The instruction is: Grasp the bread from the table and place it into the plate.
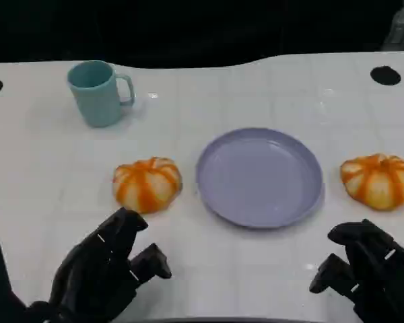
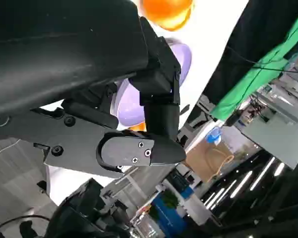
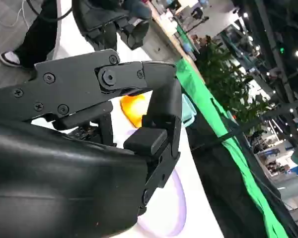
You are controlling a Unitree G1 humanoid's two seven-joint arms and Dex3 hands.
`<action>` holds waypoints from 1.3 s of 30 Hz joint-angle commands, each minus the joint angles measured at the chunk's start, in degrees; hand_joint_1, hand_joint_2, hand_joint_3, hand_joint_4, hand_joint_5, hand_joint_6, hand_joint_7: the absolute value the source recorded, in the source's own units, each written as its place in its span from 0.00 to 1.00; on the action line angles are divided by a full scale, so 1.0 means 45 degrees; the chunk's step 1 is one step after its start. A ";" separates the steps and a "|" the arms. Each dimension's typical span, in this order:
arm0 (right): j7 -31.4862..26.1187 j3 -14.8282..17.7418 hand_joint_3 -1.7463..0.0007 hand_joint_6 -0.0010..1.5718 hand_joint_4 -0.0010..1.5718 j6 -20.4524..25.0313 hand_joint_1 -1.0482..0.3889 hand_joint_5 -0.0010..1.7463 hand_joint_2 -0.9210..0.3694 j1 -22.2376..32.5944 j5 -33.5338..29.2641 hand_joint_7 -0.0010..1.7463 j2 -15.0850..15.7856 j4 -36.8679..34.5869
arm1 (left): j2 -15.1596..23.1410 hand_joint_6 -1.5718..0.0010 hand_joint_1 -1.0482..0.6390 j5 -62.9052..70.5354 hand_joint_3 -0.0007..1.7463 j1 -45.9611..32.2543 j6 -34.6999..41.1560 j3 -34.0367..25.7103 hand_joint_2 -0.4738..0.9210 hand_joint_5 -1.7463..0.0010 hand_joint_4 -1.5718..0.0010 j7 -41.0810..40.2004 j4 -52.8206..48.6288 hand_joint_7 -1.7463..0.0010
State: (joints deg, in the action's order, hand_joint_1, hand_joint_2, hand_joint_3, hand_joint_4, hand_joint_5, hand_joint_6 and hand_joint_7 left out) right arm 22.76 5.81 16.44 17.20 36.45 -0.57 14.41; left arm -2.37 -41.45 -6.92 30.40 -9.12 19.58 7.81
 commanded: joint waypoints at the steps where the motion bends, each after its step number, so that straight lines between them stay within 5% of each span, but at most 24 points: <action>1: 0.0090 0.0175 0.85 0.40 0.39 0.0166 0.35 0.90 0.00 0.0073 0.0341 0.63 0.0180 0.0207 | 0.0142 0.59 0.26 -0.0017 0.14 -0.0098 -0.0138 -0.0045 1.00 0.00 0.51 0.0112 0.0145 0.18; 24: 0.0098 0.0175 0.86 0.42 0.39 0.0120 0.34 0.89 0.00 0.0072 0.0292 0.61 0.0151 0.0159 | 0.0083 0.60 0.26 -0.0142 0.14 -0.0079 0.0008 -0.0148 1.00 0.00 0.52 -0.0075 0.0142 0.18; 29: 0.0058 0.0112 0.85 0.41 0.39 0.0115 0.35 0.88 0.00 0.0090 0.0304 0.61 0.0057 0.0182 | 0.0658 0.67 0.26 0.1097 0.15 0.0064 -0.1858 0.0343 1.00 0.00 0.58 0.1391 -0.0296 0.17; 35: 0.0049 0.0030 0.85 0.41 0.39 0.0010 0.35 0.88 0.00 0.0036 0.0159 0.61 -0.0021 0.0113 | 0.1101 0.63 0.25 0.3819 0.10 0.0651 -0.6472 0.0966 1.00 0.30 0.65 0.2607 -0.1646 0.54; 39: 0.0103 0.0011 0.85 0.41 0.39 -0.0058 0.35 0.89 0.00 -0.0074 0.0114 0.61 -0.0063 -0.0013 | 0.2141 0.67 0.22 0.6886 0.08 0.1500 -1.0561 0.1467 1.00 0.51 0.70 0.2503 -0.2738 0.75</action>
State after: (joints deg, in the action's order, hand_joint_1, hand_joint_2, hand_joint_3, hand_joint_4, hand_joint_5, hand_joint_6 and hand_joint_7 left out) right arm 23.25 5.64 17.27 17.19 37.24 -1.00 14.38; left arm 3.47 -17.71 -2.97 -6.78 -3.58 30.58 -2.00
